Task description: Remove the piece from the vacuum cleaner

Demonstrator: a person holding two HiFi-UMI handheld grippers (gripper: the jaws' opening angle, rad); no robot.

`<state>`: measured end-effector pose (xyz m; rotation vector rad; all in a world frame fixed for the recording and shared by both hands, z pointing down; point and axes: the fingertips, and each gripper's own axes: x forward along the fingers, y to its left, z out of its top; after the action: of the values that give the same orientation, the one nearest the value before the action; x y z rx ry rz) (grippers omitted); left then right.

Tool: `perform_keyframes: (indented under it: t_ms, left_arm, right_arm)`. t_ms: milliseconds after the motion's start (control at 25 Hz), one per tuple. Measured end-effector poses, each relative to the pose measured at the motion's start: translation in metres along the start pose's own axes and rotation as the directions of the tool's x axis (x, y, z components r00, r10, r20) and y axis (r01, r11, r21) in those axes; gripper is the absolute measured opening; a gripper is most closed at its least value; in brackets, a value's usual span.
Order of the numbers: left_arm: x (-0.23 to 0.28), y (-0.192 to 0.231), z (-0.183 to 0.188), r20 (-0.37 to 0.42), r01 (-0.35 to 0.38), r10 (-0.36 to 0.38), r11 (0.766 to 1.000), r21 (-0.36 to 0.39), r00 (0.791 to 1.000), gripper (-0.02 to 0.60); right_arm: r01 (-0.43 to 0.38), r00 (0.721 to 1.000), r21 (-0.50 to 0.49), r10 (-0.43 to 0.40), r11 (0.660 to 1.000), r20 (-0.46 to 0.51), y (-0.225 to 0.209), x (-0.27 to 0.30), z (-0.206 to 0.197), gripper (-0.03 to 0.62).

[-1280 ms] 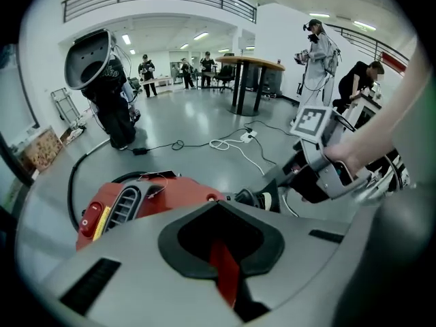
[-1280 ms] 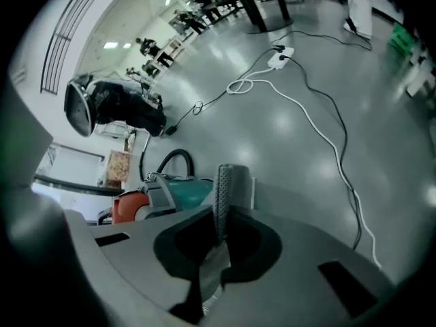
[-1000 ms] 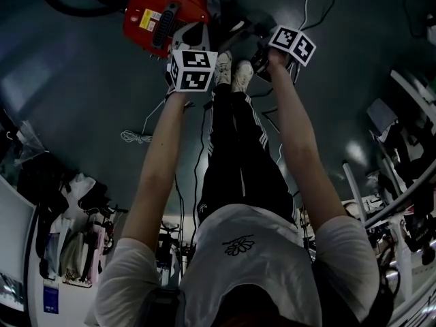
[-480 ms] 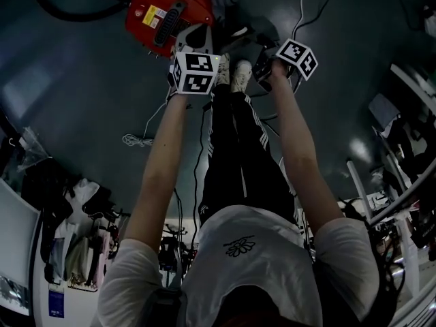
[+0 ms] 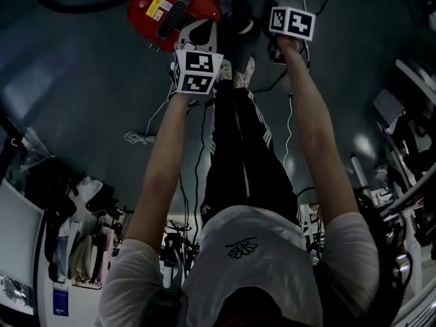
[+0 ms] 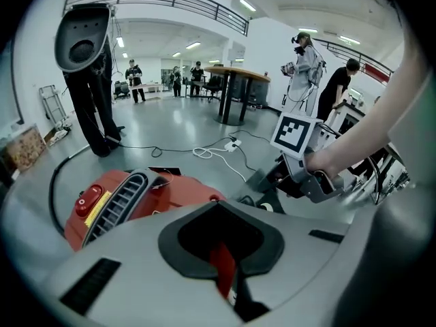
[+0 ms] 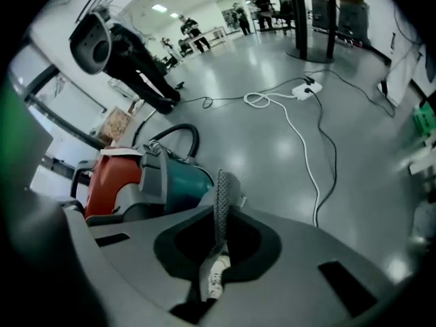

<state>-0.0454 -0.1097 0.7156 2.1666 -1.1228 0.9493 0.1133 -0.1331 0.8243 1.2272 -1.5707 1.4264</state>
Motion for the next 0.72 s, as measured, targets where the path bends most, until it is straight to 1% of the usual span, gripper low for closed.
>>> perform_keyframes:
  t_ms: [40, 80, 120, 160, 200, 240, 280, 400, 440, 600, 640, 680, 720]
  left_arm:
    - [0.0, 0.001, 0.0, 0.006, -0.004, 0.004, 1.0, -0.006, 1.0, 0.005]
    - [-0.001, 0.001, -0.001, 0.011, -0.009, 0.009, 1.0, -0.012, 1.0, 0.005]
    - [-0.001, 0.001, -0.001, 0.016, -0.013, 0.014, 1.0, -0.016, 1.0, 0.005]
    - [-0.002, 0.001, -0.001, 0.019, -0.016, 0.017, 1.0, -0.02, 1.0, 0.005]
    - [-0.002, 0.001, 0.0, 0.022, -0.017, 0.017, 1.0, -0.021, 1.0, 0.005]
    - [-0.002, 0.0, 0.001, 0.023, -0.015, 0.015, 1.0, -0.02, 1.0, 0.005]
    - [-0.002, -0.001, 0.002, 0.023, -0.011, 0.012, 1.0, -0.017, 1.0, 0.005]
    - [-0.005, -0.003, 0.001, 0.022, -0.002, 0.003, 1.0, -0.005, 1.0, 0.005]
    - [-0.006, -0.004, 0.0, 0.024, -0.002, 0.002, 1.0, -0.004, 1.0, 0.005]
    - [-0.01, -0.007, 0.0, 0.033, 0.004, -0.003, 1.0, -0.011, 0.999, 0.005]
    - [-0.011, -0.007, 0.0, 0.031, 0.008, -0.008, 1.0, -0.006, 1.0, 0.005]
    - [-0.011, -0.008, -0.001, 0.028, 0.012, -0.012, 1.0, 0.001, 1.0, 0.005]
    - [-0.009, -0.01, 0.0, 0.026, 0.015, -0.015, 1.0, 0.005, 1.0, 0.005]
  right_arm:
    - [-0.013, 1.0, 0.072, 0.013, 0.997, -0.001, -0.004, 0.002, -0.006, 0.025]
    - [-0.03, 1.0, 0.169, 0.03, 0.985, 0.005, -0.009, 0.003, -0.018, 0.025]
    - [-0.054, 0.999, 0.278, 0.049, 0.959, 0.024, -0.012, 0.001, -0.033, 0.025]
    - [-0.081, 0.996, 0.379, 0.066, 0.922, 0.053, -0.014, -0.002, -0.048, 0.025]
    - [-0.105, 0.994, 0.453, 0.075, 0.885, 0.084, -0.014, -0.007, -0.06, 0.025]
    - [-0.119, 0.991, 0.495, 0.076, 0.86, 0.108, -0.012, -0.011, -0.068, 0.025]
    - [-0.122, 0.99, 0.512, 0.069, 0.85, 0.123, -0.011, -0.016, -0.074, 0.025]
    - [-0.117, 0.989, 0.525, 0.052, 0.843, 0.137, -0.007, -0.027, -0.086, 0.025]
    - [-0.123, 0.988, 0.537, 0.053, 0.834, 0.143, -0.006, -0.031, -0.091, 0.025]
    - [-0.149, 0.983, 0.625, 0.048, 0.767, 0.175, 0.003, -0.044, -0.114, 0.024]
    - [-0.147, 0.983, 0.633, 0.041, 0.76, 0.18, 0.007, -0.046, -0.118, 0.025]
    - [-0.14, 0.983, 0.627, 0.032, 0.767, 0.18, 0.008, -0.047, -0.121, 0.025]
    - [-0.128, 0.984, 0.607, 0.025, 0.784, 0.176, 0.008, -0.049, -0.122, 0.023]
